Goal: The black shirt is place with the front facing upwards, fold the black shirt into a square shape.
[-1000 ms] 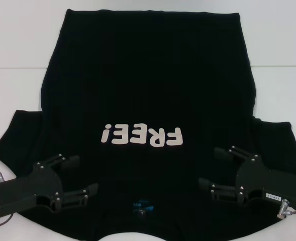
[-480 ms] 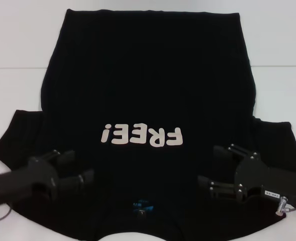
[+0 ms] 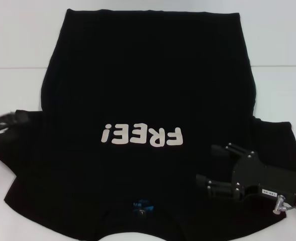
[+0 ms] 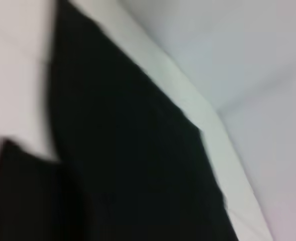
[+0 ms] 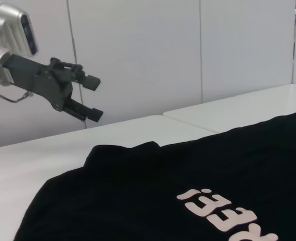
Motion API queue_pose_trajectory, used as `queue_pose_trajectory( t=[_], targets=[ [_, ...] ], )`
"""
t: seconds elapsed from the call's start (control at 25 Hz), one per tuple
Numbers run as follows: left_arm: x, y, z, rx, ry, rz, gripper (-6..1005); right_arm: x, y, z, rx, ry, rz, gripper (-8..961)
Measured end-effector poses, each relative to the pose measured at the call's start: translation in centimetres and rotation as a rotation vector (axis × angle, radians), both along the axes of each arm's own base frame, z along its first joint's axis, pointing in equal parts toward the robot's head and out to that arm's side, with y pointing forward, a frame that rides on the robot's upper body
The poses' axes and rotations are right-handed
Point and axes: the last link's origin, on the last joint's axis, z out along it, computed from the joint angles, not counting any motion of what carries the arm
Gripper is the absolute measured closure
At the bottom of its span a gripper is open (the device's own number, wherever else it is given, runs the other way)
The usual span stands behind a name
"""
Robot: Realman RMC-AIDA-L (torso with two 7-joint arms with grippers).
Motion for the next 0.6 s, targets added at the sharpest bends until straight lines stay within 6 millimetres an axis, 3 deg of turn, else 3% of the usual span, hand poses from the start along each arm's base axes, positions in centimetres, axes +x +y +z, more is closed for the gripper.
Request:
queue_pose_trajectory(
  t=[0.24,0.6],
  targets=[
    [-2.0,-0.9,1.1,0.013,-0.083,0.188,96,-0.1,0.1,-0.1,-0.003,0.002,-0.001,7],
    [-4.1,-1.1,-0.8,0.029,-0.069,0.312,96,-0.2,0.2,-0.1,-0.001,0.002,0.000,7]
  ],
)
